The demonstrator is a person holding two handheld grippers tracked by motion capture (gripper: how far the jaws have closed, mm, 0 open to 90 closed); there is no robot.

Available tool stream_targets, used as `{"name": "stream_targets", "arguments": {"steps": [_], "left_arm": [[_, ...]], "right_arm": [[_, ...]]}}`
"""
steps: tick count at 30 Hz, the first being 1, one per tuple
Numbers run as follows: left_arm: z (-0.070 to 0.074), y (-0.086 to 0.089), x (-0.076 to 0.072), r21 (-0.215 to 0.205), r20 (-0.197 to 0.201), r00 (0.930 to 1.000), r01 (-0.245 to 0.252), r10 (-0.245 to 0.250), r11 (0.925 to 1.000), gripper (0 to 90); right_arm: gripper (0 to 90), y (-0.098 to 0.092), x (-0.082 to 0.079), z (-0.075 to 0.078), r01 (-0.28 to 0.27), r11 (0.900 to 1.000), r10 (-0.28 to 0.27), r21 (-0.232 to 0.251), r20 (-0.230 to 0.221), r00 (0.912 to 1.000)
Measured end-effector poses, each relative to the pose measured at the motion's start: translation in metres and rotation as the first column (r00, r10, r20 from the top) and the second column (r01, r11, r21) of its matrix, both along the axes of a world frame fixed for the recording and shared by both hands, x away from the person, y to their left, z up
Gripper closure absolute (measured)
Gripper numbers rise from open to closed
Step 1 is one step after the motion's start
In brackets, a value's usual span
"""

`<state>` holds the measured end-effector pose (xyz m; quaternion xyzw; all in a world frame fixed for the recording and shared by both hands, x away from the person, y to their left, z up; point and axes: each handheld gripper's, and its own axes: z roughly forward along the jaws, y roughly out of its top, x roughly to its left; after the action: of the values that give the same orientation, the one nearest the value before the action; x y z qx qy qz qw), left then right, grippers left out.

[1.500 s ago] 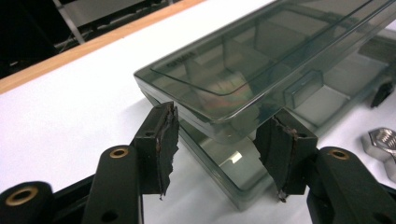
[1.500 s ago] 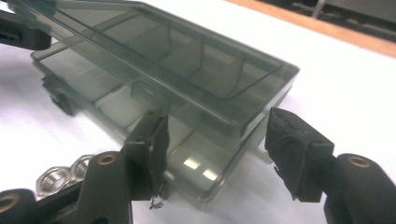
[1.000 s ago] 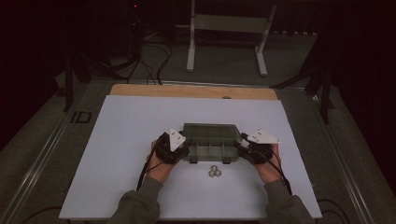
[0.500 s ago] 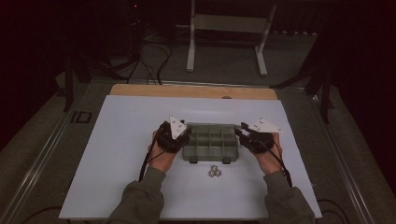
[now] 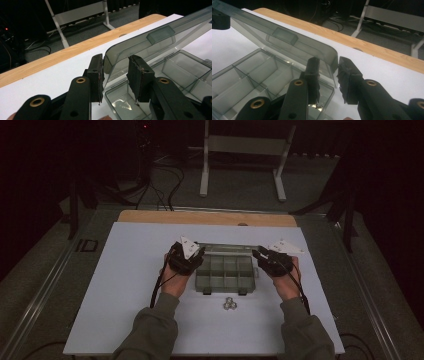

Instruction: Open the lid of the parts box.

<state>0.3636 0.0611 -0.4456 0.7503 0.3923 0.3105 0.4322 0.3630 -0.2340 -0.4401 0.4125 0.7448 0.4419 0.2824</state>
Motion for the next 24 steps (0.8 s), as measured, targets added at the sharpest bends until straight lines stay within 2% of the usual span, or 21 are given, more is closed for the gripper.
{"name": "stream_targets", "arguments": {"steps": [4,16,24], "left_arm": [[0.0,0.001,0.002,-0.014,-0.008,0.9999,-0.007,0.007,0.9999,67.7],[-0.001,0.0,0.012,-0.019,-0.018,0.9994,-0.028,0.028,0.9994,70.7],[-0.01,-0.002,0.025,-0.024,-0.05,0.9967,-0.065,0.064,0.9976,72.4]], "right_arm": [[70.6,0.002,0.003,0.006,0.0,1.0,0.0,-0.025,0.0,1.0],[71.5,0.002,0.019,0.005,0.026,1.0,-0.027,-0.004,-0.025,0.9993],[73.7,0.003,0.03,-0.003,0.051,0.999,-0.05,0.008,-0.05,0.9975]]}}
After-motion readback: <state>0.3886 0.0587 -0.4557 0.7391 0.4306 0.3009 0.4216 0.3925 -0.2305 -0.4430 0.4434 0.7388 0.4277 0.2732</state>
